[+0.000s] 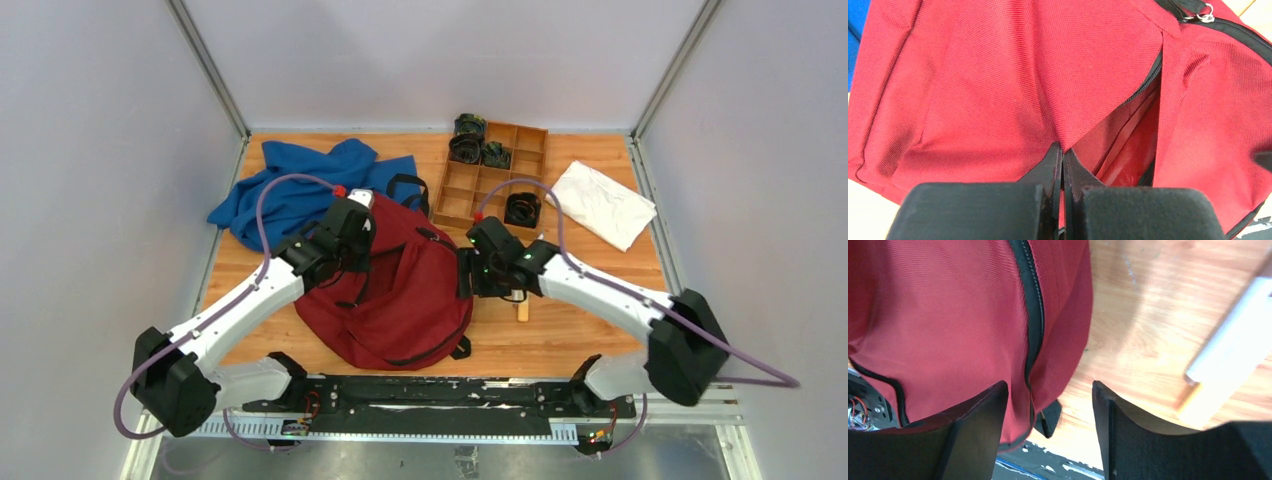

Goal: Pack the student bag
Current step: Adjust the student bag at the center of the board, then pick up the stationery from the center of the board.

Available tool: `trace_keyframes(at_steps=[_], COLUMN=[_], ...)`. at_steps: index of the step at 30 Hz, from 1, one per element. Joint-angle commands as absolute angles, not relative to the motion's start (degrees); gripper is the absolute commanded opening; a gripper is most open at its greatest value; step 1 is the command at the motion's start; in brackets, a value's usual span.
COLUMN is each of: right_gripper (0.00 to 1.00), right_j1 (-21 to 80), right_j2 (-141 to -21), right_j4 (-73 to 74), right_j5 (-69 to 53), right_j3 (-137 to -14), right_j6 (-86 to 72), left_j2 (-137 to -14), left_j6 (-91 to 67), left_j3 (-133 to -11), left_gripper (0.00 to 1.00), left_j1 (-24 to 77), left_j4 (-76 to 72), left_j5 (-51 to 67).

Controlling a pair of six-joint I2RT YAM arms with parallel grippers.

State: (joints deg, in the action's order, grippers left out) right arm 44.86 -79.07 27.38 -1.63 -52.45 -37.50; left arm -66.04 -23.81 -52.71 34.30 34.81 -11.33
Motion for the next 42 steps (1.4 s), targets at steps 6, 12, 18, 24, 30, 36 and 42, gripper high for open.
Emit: trace_keyframes(at_steps=[6,12,18,24,30,36,42], right_gripper=[0.57,0.43,0.37,0.44,0.49,0.48,0.23], right_j1=[34.1,28.7,27.6,24.0,22.3,21.0,20.3], right_j2=[-62.4,-67.0,-75.0,-78.6,-80.2,-82.4,-84.0], right_j4=[34.6,34.9,34.9,31.0,27.7,26.3,26.0], right_j5=[12.4,9.2,12.0,8.1,2.9,1.5,1.9], right_j3=[-45.9,-44.3,-46.0,-44.2,-42.9,-42.1,-41.1], right_j6=[-33.5,-29.3,-28.4,-26.7,-25.5,-26.0,-27.2], left_j2=[-66.9,-66.0,-66.8,-66.9,-67.2,-67.2,-66.9], left_j6=[-22.6,-22.5,-22.8,-23.4,-23.6,-23.8,-23.7], left_j3=[-56.7,-60.5,-60.6,-59.9,-59.6,-58.7,-58.4], left_gripper=[0.0,0.0,0.0,0.0,0.0,0.0,0.0], left_j1=[36.0,36.0,35.9,35.9,35.9,36.0,36.0], left_j4=[32.8,32.8,32.8,32.4,32.1,31.7,31.7], left_j5=[-11.9,-11.4,-9.6,-8.3,-7.5,-6.8,-6.2])
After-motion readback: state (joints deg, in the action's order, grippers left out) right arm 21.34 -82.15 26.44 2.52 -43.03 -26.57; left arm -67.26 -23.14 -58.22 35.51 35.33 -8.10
